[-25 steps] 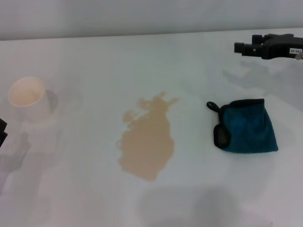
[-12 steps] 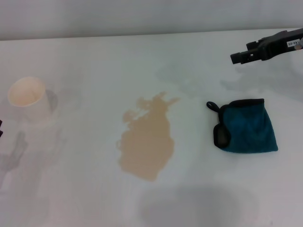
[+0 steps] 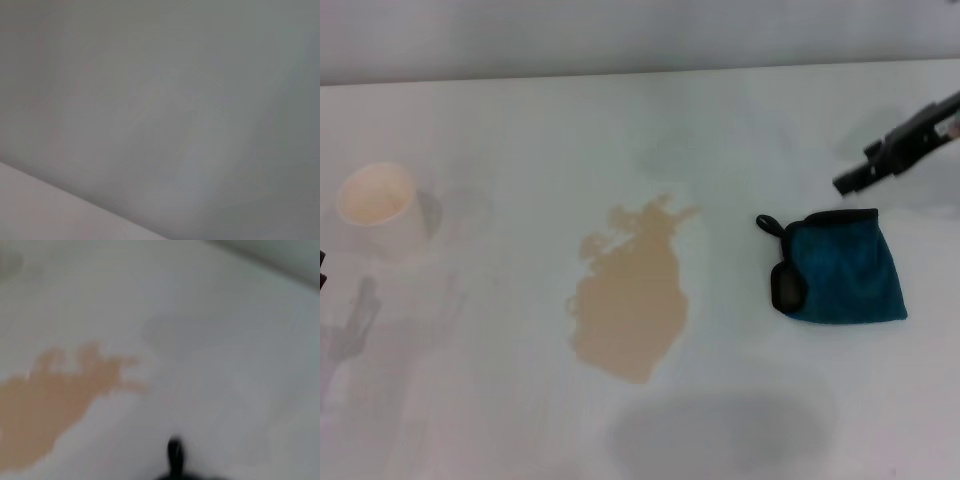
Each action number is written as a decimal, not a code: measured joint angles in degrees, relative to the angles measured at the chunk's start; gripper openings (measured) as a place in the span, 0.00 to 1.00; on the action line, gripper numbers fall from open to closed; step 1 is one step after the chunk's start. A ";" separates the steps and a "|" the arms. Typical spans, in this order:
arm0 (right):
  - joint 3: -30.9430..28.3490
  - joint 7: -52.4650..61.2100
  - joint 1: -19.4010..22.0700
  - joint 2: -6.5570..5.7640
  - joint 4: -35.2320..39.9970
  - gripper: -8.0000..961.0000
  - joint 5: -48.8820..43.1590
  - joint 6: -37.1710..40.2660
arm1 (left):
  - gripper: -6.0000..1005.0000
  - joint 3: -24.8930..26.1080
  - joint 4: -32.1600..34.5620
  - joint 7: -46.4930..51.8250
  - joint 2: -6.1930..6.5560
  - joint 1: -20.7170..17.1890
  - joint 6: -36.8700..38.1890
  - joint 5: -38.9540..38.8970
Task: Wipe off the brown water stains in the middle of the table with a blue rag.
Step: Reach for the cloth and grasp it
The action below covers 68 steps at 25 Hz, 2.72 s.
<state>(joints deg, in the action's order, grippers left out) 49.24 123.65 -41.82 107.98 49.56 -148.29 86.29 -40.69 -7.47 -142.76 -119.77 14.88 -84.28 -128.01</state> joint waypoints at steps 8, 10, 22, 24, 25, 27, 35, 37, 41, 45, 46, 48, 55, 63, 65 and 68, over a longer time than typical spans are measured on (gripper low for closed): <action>1.83 2.63 0.41 4.30 3.02 0.83 -12.66 3.22 | 0.88 0.00 -0.35 2.51 0.06 0.01 2.37 -0.13; 2.04 2.71 0.40 5.45 3.41 0.83 -14.44 3.33 | 0.88 0.00 -0.35 2.85 0.09 0.03 2.37 -0.10; 14.18 6.98 0.63 8.11 4.84 0.81 -13.44 4.29 | 0.88 0.00 -0.28 3.49 0.18 0.16 2.39 -0.25; 15.20 7.41 0.64 8.12 5.01 0.81 -12.18 3.82 | 0.88 0.00 -0.26 3.49 0.23 0.15 2.39 -0.27; 15.20 7.41 0.64 8.12 5.01 0.81 -12.18 3.82 | 0.88 0.00 -0.26 3.50 0.22 0.15 2.40 -0.29; 15.68 7.43 0.68 8.16 5.08 0.81 -11.80 2.95 | 0.88 0.00 -0.26 3.51 0.18 0.16 2.40 -0.31; 18.10 7.61 1.48 8.21 4.81 0.81 -11.19 -0.79 | 0.88 0.00 -0.26 3.53 0.10 0.37 2.45 -0.31; 18.25 7.63 1.80 8.21 4.91 0.80 -11.05 -1.16 | 0.88 0.00 -0.26 3.54 0.08 0.39 2.41 -0.31; 18.38 7.65 2.31 8.21 5.03 0.77 -10.53 -1.42 | 0.88 0.00 -0.26 3.54 0.06 0.55 2.22 -0.31; 19.47 7.66 2.84 8.21 5.07 0.75 -10.44 -1.55 | 0.88 0.00 -0.26 3.54 0.06 0.94 2.20 -0.31; 19.65 7.66 2.91 8.21 5.07 0.74 -10.41 -1.58 | 0.88 0.00 -0.26 3.54 0.06 1.05 2.27 -0.31; 19.79 7.66 3.01 8.21 5.07 0.73 -10.35 -1.62 | 0.88 0.00 -0.28 3.54 0.07 1.23 2.31 -0.31; 19.87 7.66 3.08 8.12 5.10 0.60 -9.64 -1.75 | 0.88 0.00 -0.35 3.63 0.07 1.38 2.41 -0.31; 20.02 7.66 3.23 8.12 5.18 0.57 -9.64 -1.92 | 0.88 0.00 -0.35 5.66 0.16 1.38 2.46 -0.31; 20.05 7.66 3.24 8.12 5.19 0.55 -9.64 -1.89 | 0.88 0.00 -0.35 5.69 0.20 1.37 2.49 -0.30; 20.09 7.82 3.24 8.15 5.20 0.52 -9.64 -1.87 | 0.88 0.00 -0.31 5.71 0.23 1.24 2.55 -0.31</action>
<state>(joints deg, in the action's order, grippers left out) 69.33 131.47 -38.58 116.13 54.76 -157.94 84.42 -40.69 -7.78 -137.04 -119.54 16.13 -81.73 -128.32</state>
